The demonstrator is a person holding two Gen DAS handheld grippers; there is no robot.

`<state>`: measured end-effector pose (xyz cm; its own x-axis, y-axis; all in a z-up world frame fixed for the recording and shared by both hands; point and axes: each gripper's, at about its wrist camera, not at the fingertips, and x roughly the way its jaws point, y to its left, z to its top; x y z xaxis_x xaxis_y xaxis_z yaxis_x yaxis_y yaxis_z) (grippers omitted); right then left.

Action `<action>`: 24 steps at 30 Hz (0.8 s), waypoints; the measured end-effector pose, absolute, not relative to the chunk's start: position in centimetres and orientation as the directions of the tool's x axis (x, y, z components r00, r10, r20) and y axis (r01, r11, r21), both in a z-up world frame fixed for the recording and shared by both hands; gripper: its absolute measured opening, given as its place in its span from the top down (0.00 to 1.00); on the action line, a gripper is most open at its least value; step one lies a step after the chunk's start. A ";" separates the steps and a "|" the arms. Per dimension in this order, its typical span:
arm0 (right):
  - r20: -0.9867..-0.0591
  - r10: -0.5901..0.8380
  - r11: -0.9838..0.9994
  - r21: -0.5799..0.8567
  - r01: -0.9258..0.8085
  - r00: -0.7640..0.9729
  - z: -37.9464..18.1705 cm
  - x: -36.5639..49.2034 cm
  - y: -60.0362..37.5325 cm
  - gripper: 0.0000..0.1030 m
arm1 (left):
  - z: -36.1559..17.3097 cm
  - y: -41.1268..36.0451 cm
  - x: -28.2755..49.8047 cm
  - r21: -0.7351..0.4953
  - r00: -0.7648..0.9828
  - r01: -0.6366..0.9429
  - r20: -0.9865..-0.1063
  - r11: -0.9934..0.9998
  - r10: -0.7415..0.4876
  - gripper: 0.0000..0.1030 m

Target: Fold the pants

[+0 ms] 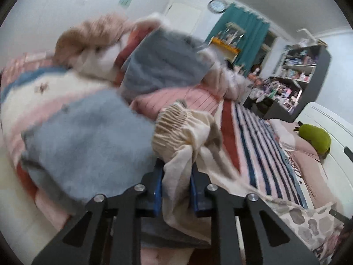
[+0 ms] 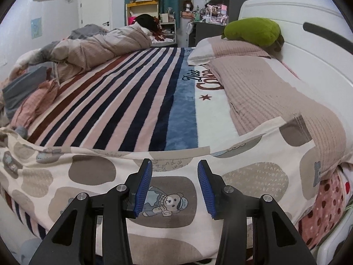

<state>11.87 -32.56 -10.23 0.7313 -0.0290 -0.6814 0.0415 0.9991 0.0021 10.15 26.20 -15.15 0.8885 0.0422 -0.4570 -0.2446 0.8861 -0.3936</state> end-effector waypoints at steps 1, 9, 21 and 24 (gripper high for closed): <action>-0.681 -0.030 0.999 0.005 0.045 0.732 -10.3 11.9 -32.7 0.63 | -14.2 26.0 10.1 -0.384 0.901 -0.234 -0.432 0.893 0.050 0.84; -0.687 0.021 0.997 0.070 0.037 0.726 -10.9 12.0 -33.9 0.63 | -9.9 27.6 11.3 -0.226 0.879 -0.358 -0.409 0.906 0.245 0.84; -0.692 0.071 0.990 0.137 0.034 0.719 -12.0 10.9 -34.8 0.63 | -5.6 23.6 13.5 -0.243 0.928 -0.214 -0.354 0.946 0.119 0.84; -0.691 0.082 0.986 0.160 0.041 0.718 -12.3 10.4 -35.5 0.63 | -4.0 20.0 14.0 -0.234 0.944 -0.095 -0.330 0.968 0.013 0.84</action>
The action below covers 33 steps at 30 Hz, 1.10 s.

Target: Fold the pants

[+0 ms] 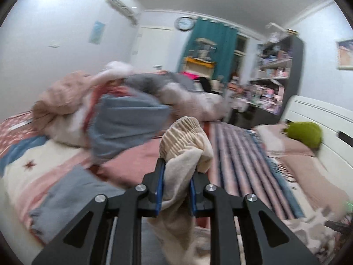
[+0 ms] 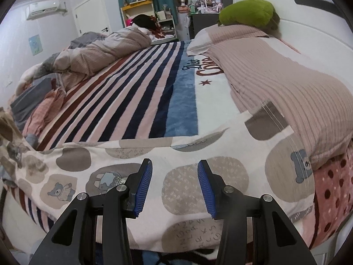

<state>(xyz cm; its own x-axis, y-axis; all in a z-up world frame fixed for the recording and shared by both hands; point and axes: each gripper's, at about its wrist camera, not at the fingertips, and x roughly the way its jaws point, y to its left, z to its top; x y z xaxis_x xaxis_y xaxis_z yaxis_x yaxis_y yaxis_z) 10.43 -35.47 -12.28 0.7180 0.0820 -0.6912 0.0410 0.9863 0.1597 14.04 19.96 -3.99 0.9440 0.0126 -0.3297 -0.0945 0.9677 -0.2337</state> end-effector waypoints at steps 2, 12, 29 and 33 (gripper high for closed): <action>-0.688 0.089 0.985 0.170 0.041 0.720 -12.4 10.1 -35.9 0.63 | -3.3 17.9 14.2 -0.209 0.945 -0.040 -0.324 0.977 -0.031 0.84; -0.659 0.124 0.972 0.230 0.041 0.742 -12.7 7.5 -38.3 0.63 | -3.4 3.9 16.8 -0.172 0.874 0.262 -0.376 0.950 -0.309 0.85; -0.594 0.212 0.923 0.382 0.040 0.776 -13.8 4.9 -38.0 0.53 | -15.0 -10.1 17.2 -0.218 0.552 0.522 -0.651 0.825 -0.521 0.57; -0.579 0.270 0.899 0.438 0.014 0.770 -14.2 6.0 -36.9 0.49 | -12.9 -6.8 14.8 -0.316 0.555 0.535 -0.568 0.784 -0.608 0.36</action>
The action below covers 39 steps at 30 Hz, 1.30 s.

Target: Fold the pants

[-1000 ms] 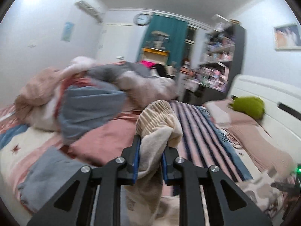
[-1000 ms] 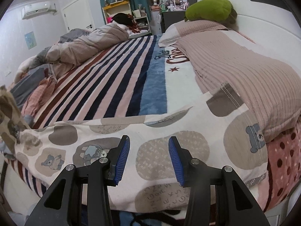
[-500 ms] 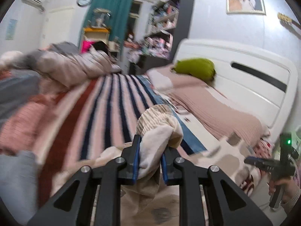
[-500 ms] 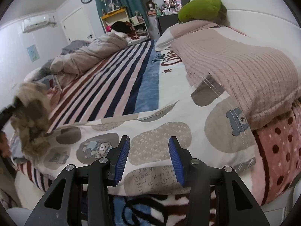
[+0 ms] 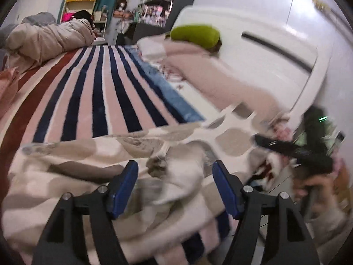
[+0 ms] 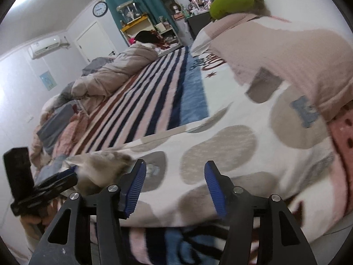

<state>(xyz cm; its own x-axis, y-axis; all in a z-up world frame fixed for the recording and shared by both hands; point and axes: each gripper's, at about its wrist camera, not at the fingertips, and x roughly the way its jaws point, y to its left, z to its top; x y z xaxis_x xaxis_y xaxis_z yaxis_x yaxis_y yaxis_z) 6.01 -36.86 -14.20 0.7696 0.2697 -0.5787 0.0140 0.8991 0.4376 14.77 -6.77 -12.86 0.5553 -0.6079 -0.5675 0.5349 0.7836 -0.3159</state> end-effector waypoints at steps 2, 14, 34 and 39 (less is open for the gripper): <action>-0.572 0.304 0.892 0.451 -0.017 0.762 -14.1 6.9 -35.7 0.48 | -11.4 -4.2 13.4 -0.324 0.612 0.499 -0.525 0.804 -0.592 0.36; -0.682 0.396 0.913 0.368 -0.179 0.615 -15.4 13.5 -24.2 0.29 | -14.7 6.8 11.4 -0.343 0.739 0.248 -0.538 0.906 -0.406 0.41; -0.750 0.323 0.944 0.296 -0.144 0.578 -17.4 10.4 -24.5 0.53 | -17.5 7.9 7.9 -0.335 0.687 0.238 -0.606 0.912 -0.402 0.67; -0.706 0.368 0.923 0.355 -0.148 0.605 -16.4 12.0 -26.1 0.44 | -15.3 9.1 7.0 -0.363 0.737 0.216 -0.548 0.907 -0.395 0.51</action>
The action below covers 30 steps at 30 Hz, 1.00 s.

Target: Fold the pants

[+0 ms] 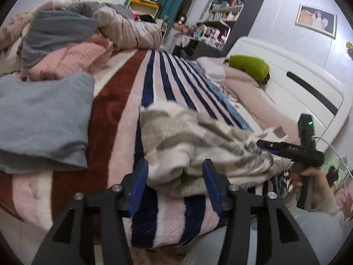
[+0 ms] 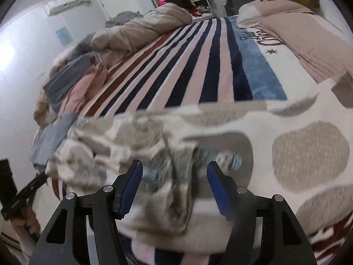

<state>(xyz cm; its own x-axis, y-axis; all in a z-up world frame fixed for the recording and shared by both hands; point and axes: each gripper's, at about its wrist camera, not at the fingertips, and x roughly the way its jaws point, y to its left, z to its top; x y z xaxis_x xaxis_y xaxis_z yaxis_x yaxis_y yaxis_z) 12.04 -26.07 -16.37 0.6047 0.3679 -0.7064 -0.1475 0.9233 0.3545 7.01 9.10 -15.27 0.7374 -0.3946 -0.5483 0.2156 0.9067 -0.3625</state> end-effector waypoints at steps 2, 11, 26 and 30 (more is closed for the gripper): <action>-0.720 0.382 0.918 0.367 -0.148 0.579 -16.8 13.7 -26.2 0.42 | -14.6 9.1 7.0 -0.363 0.750 0.205 -0.539 0.909 -0.384 0.49; -0.691 0.416 0.909 0.342 -0.239 0.592 -17.9 16.1 -24.9 0.82 | -14.1 8.1 9.2 -0.365 0.762 0.157 -0.547 0.918 -0.347 0.45; -0.676 0.359 0.922 0.365 -0.131 0.644 -18.2 14.9 -28.7 0.82 | -17.8 5.4 13.8 -0.303 0.683 0.124 -0.665 0.945 -0.303 0.44; -0.716 0.311 0.942 0.319 -0.105 0.625 -18.9 14.8 -28.4 0.77 | -18.7 5.3 14.1 -0.307 0.661 0.110 -0.687 0.945 -0.300 0.43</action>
<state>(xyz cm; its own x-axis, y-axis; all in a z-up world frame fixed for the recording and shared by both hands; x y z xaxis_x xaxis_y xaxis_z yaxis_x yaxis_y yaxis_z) 14.80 -28.44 -18.92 0.6250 0.3115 -0.7158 -0.1046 0.9421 0.3186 14.13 5.27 -18.72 0.6612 -0.3005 -0.6874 0.1104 0.9453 -0.3070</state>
